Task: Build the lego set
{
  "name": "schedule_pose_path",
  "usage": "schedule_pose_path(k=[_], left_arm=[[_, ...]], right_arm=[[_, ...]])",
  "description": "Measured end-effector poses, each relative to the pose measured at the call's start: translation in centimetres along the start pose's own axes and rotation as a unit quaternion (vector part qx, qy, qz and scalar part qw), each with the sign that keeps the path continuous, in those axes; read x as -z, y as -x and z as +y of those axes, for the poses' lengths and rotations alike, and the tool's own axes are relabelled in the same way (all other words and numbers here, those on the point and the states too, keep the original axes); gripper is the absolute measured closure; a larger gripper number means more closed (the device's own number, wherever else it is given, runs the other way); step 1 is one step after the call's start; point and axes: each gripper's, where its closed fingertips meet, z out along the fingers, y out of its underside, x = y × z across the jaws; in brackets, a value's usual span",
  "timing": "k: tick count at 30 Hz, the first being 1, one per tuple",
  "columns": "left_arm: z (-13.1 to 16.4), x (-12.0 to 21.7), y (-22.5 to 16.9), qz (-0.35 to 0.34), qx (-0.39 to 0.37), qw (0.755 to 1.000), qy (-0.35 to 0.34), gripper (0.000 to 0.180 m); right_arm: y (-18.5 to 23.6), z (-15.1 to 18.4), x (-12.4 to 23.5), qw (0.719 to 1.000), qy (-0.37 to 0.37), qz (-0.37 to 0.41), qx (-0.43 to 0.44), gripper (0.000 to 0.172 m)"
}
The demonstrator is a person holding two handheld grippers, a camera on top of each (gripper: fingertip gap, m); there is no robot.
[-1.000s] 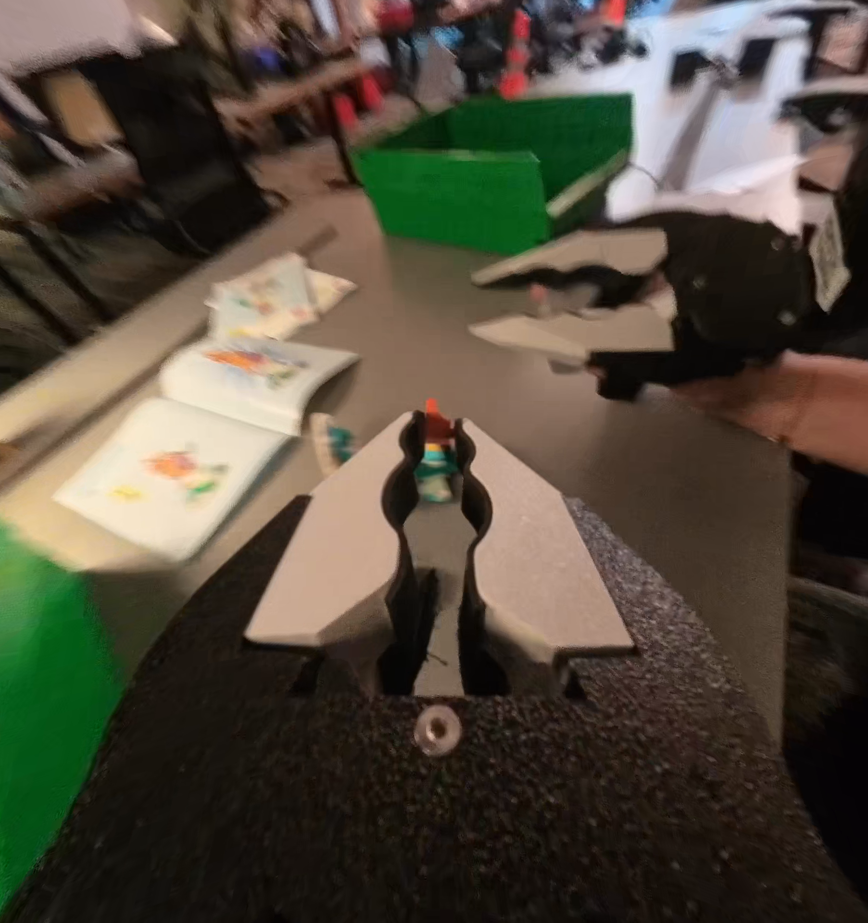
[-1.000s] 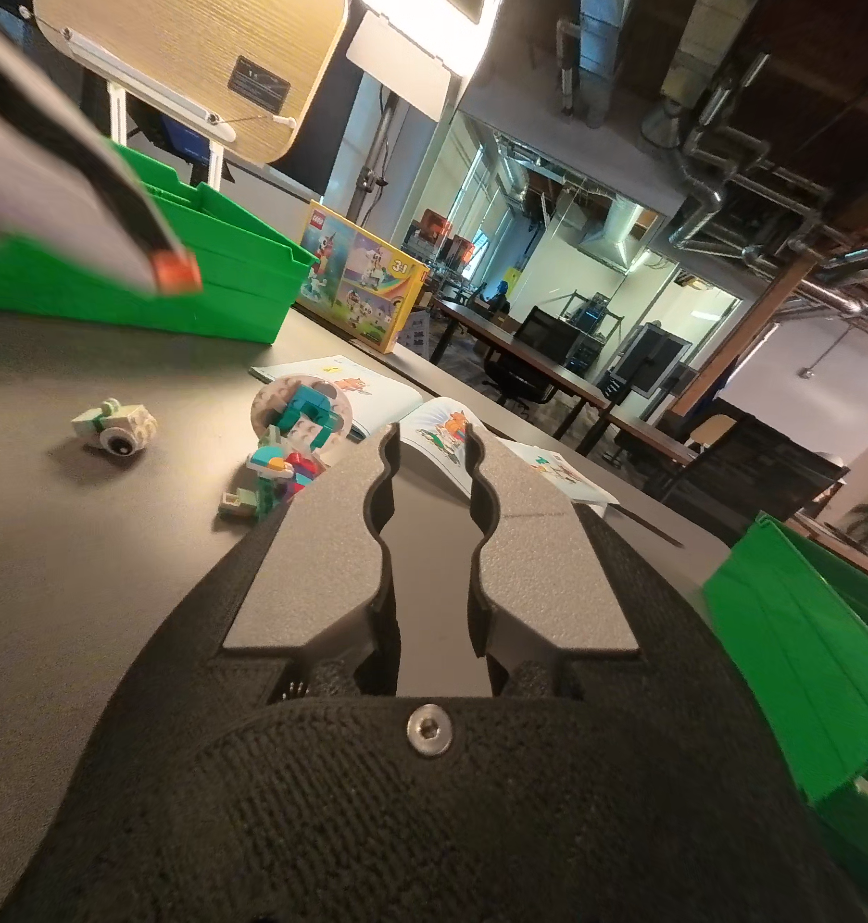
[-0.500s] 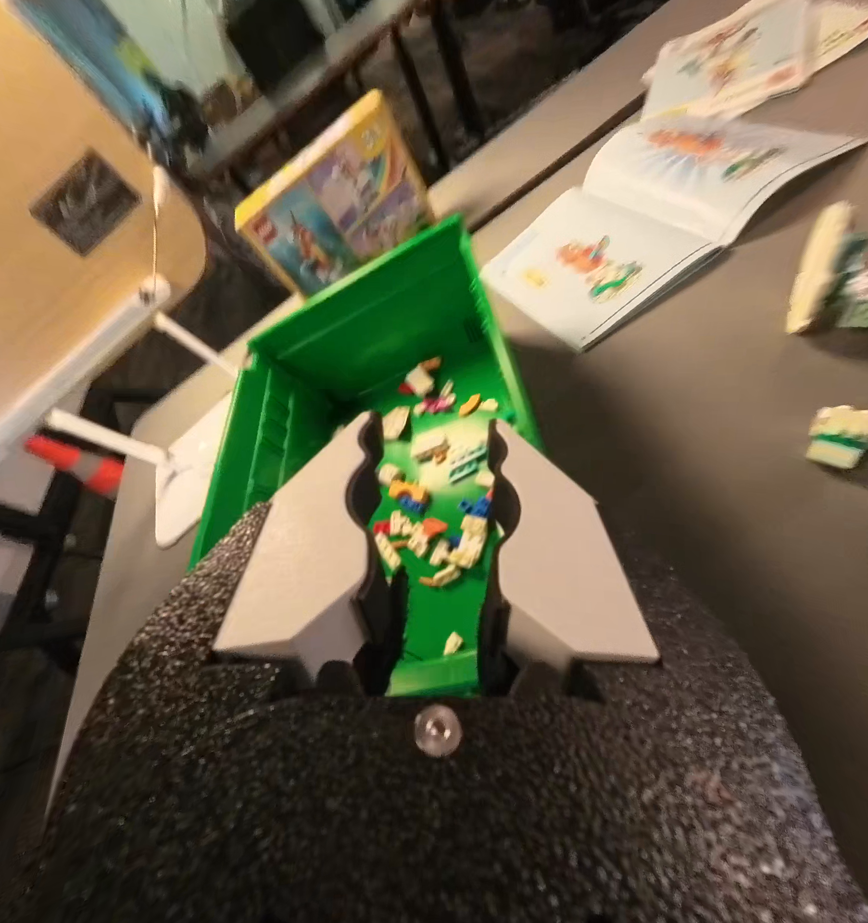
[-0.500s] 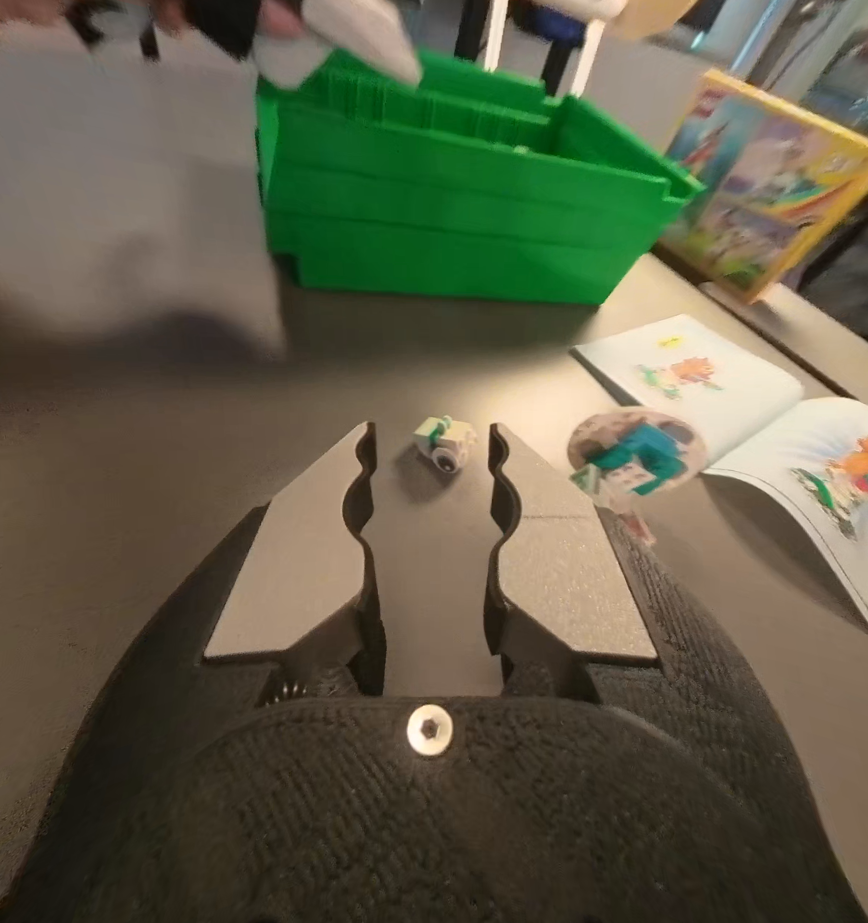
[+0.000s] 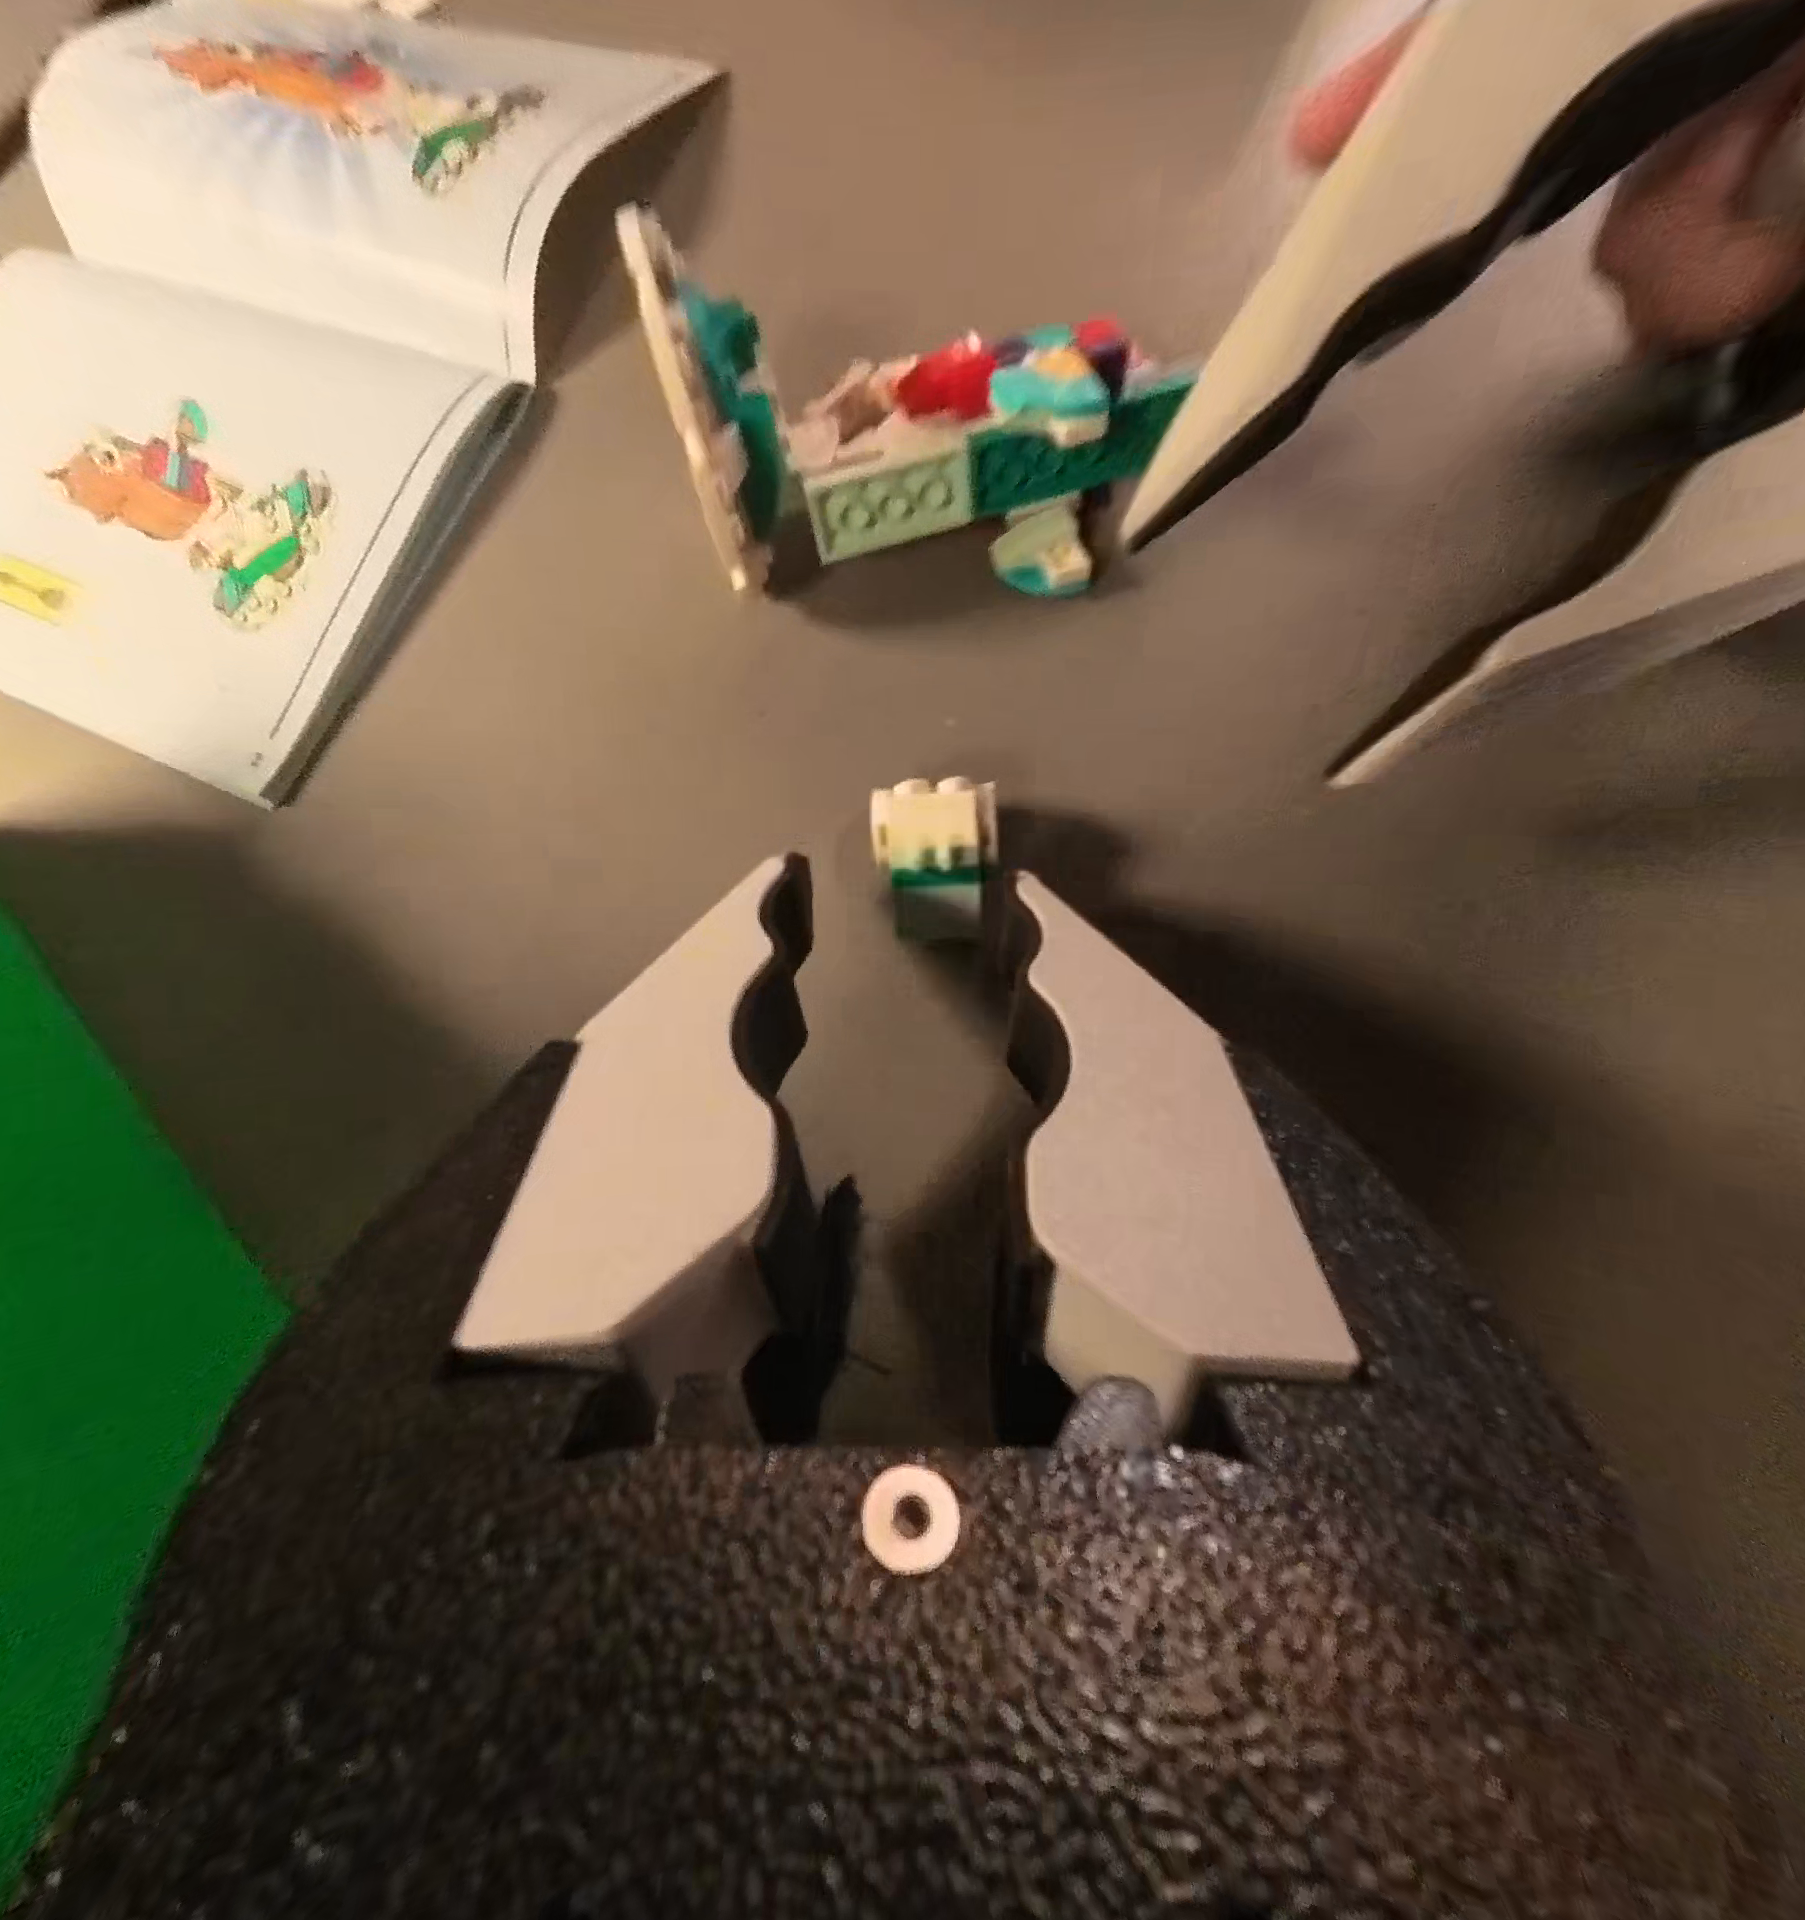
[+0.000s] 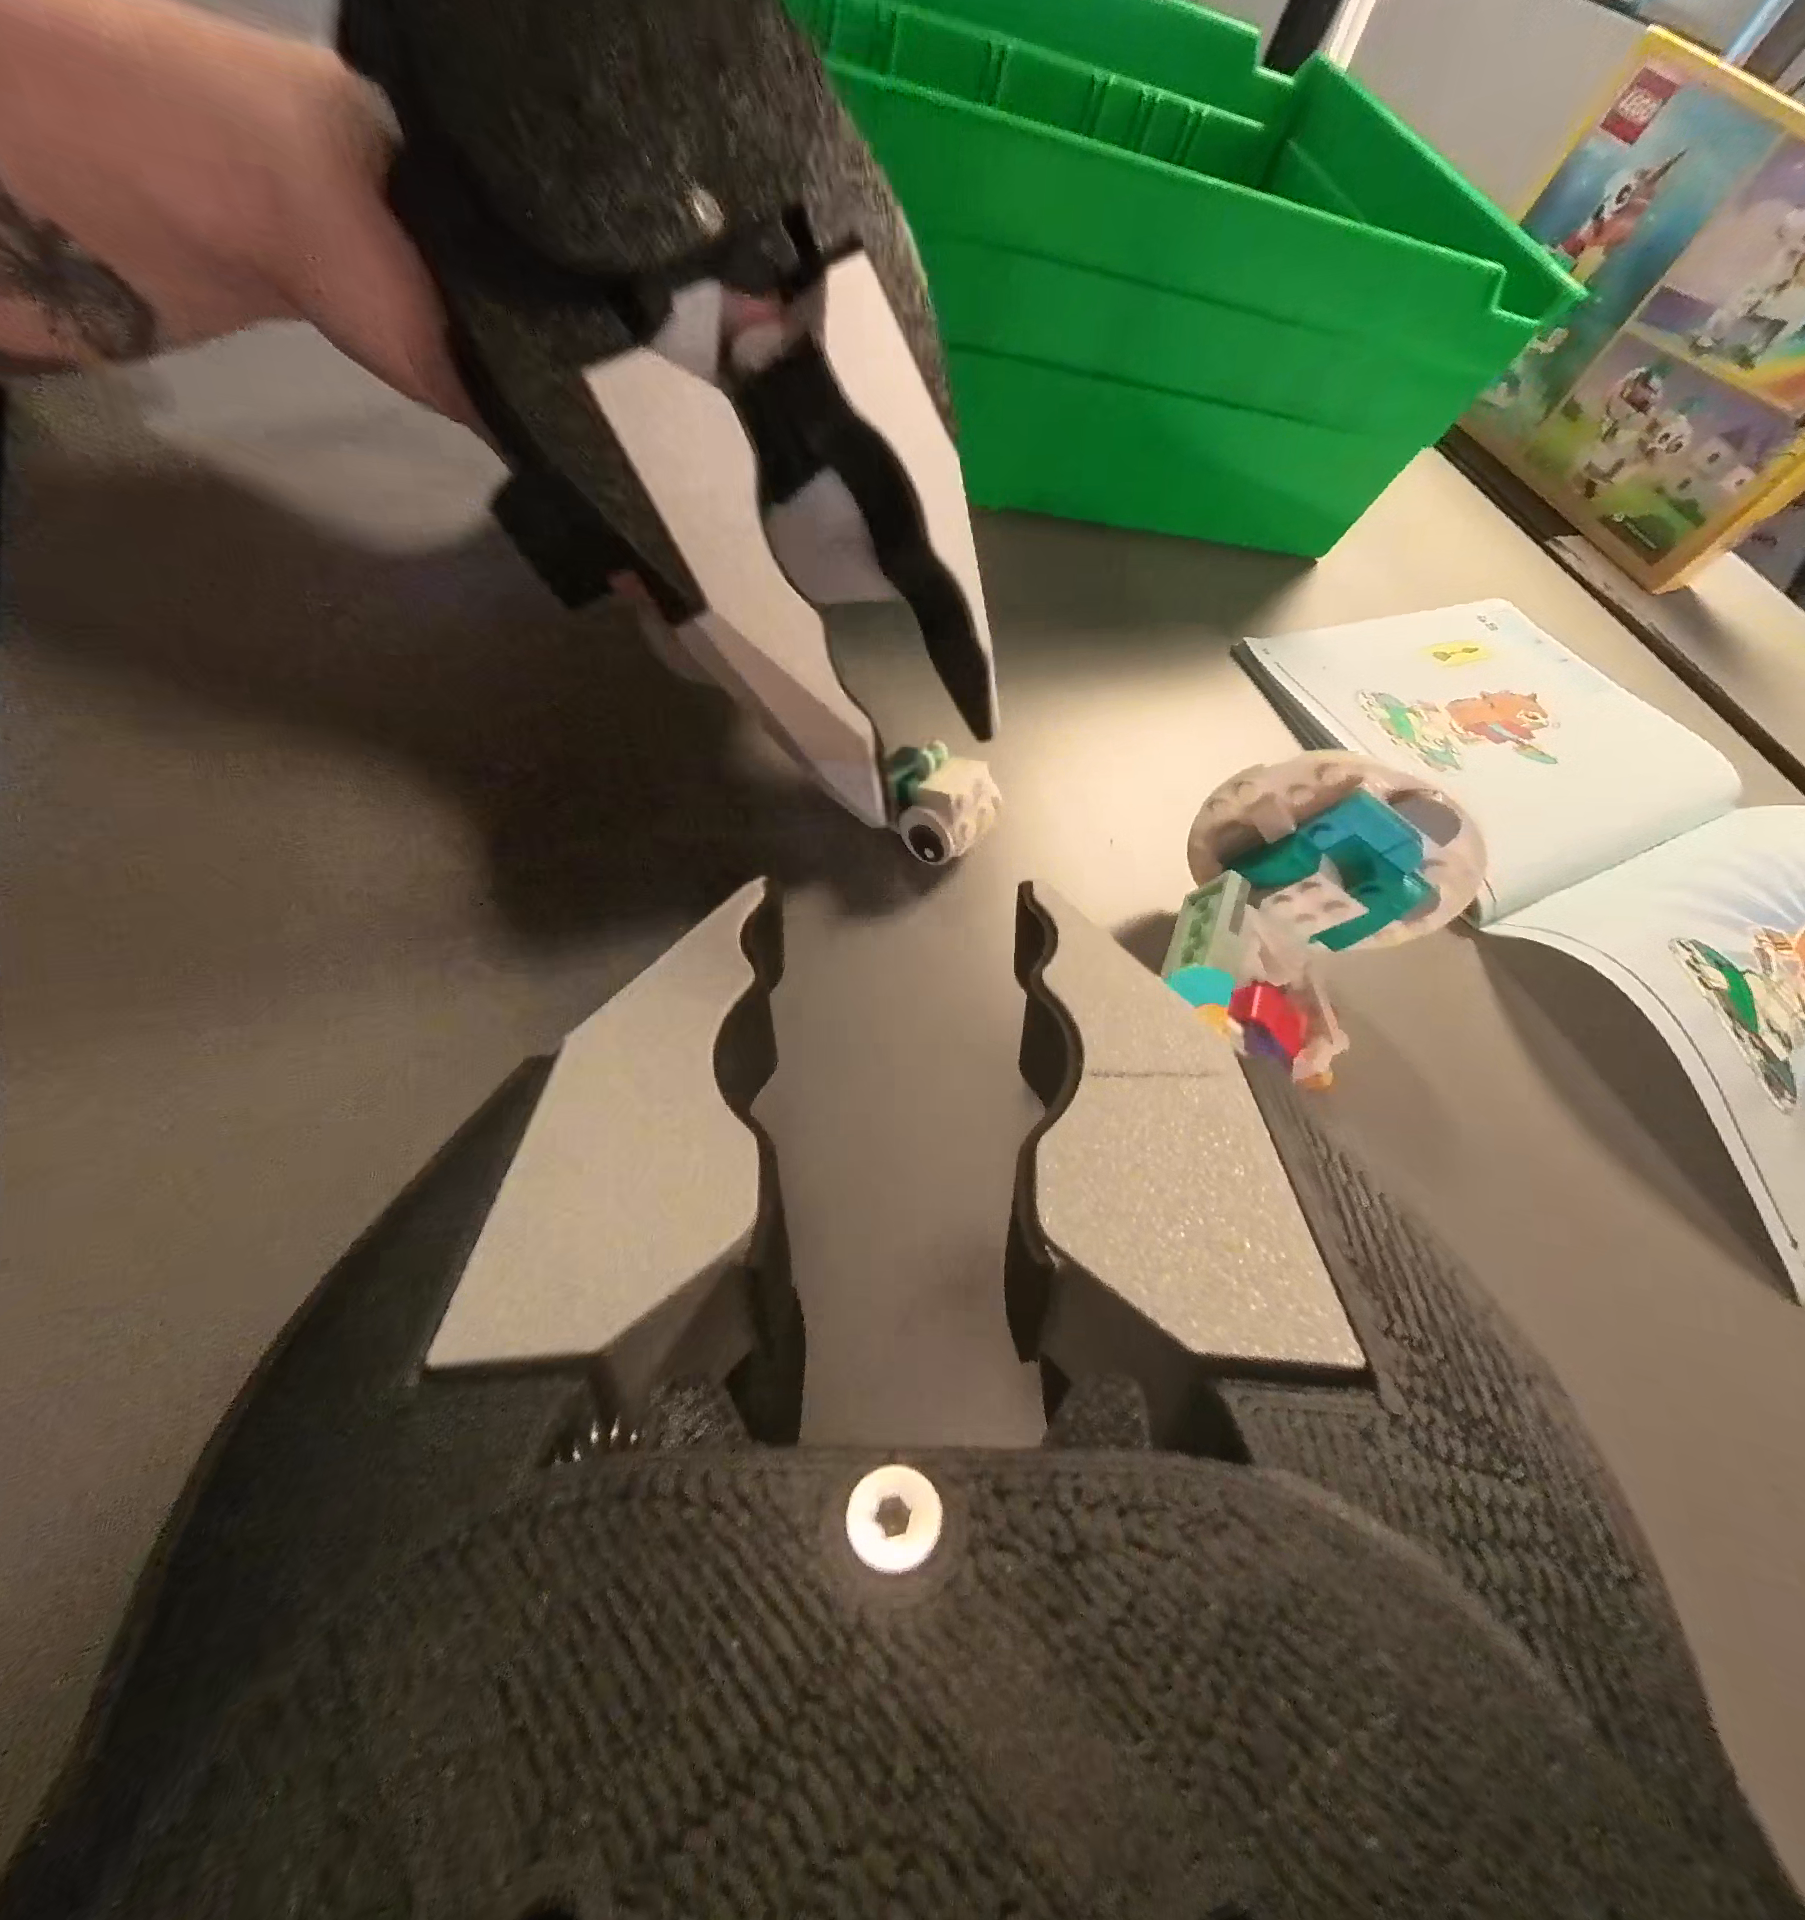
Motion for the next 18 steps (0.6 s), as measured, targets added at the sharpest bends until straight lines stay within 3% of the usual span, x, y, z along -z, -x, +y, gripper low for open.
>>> schedule_pose_path(k=[7,13,18], left_arm=[[-0.1,-0.7,-0.5,0.032,-0.011,0.999,-0.007,0.162],[-1.9,0.7,-3.4,0.063,-0.177,0.978,-0.089,0.164],[-2.3,1.7,-4.7,0.066,-0.245,0.959,-0.127,0.164]], right_arm=[[0.1,-0.2,0.2,1.0,-0.013,-0.025,-0.001,0.129],[0.9,-0.1,-0.5,0.997,0.007,-0.049,0.057,0.132],[1.6,-0.6,-0.2,0.993,-0.004,-0.072,0.097,0.148]])
